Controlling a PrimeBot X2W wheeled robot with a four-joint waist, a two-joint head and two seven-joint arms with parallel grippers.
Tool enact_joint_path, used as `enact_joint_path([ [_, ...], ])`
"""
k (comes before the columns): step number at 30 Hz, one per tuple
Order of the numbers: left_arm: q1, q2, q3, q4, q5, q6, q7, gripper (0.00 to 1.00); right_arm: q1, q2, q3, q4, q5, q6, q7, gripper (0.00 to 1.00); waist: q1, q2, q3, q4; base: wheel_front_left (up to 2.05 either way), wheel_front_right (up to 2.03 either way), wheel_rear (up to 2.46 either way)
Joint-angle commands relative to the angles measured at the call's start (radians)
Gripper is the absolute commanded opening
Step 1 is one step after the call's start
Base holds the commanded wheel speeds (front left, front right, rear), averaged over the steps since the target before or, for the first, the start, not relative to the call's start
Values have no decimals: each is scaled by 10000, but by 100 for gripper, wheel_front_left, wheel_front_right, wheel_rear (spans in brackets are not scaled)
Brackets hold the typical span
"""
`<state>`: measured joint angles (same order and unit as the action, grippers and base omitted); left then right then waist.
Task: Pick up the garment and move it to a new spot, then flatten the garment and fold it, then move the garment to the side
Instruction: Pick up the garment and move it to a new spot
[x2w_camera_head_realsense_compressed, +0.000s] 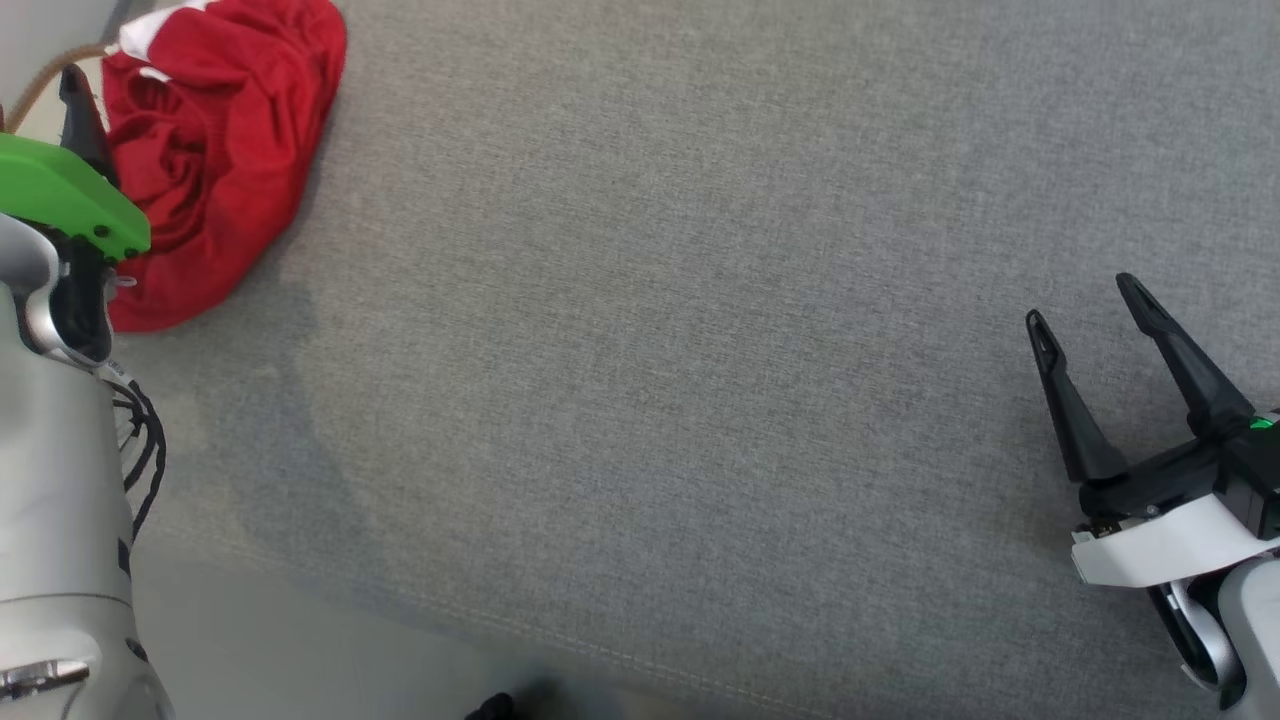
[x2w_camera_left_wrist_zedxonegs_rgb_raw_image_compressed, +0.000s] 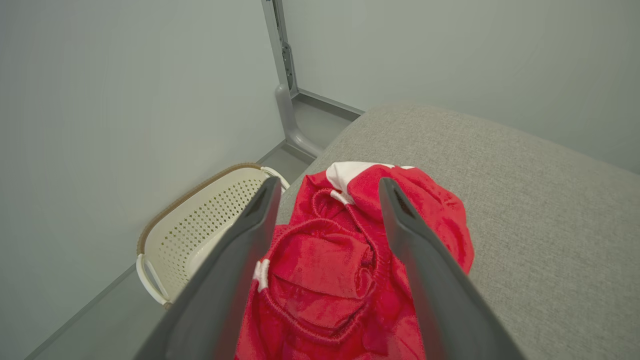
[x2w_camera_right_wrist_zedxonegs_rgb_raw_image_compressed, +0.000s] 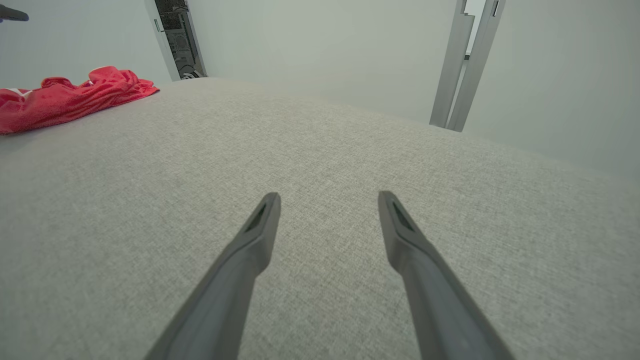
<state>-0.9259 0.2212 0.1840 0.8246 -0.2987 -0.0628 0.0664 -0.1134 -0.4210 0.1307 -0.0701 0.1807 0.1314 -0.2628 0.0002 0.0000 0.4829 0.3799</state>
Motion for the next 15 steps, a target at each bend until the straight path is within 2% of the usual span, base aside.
enact_joint_path([
  [1,-366,98,111,373,-160,-75,188,100,-176,-80,-70,-89,-70,-16,-27,100,-2,0,1102,-714,0,0,0],
  [6,-1209,256,503,1773,-760,-123,708,100,-205,-234,-276,-278,-108,-16,-25,100,-2,0,1686,-974,0,0,0],
  [14,-1576,381,502,3290,-930,-81,553,100,-63,-340,-568,-326,-117,-20,10,100,-2,0,2081,-1179,0,0,0],
  [15,-1557,333,499,3466,-961,-92,516,97,-56,-337,-578,-330,-124,-20,16,100,-2,0,2106,-1193,0,0,0],
])
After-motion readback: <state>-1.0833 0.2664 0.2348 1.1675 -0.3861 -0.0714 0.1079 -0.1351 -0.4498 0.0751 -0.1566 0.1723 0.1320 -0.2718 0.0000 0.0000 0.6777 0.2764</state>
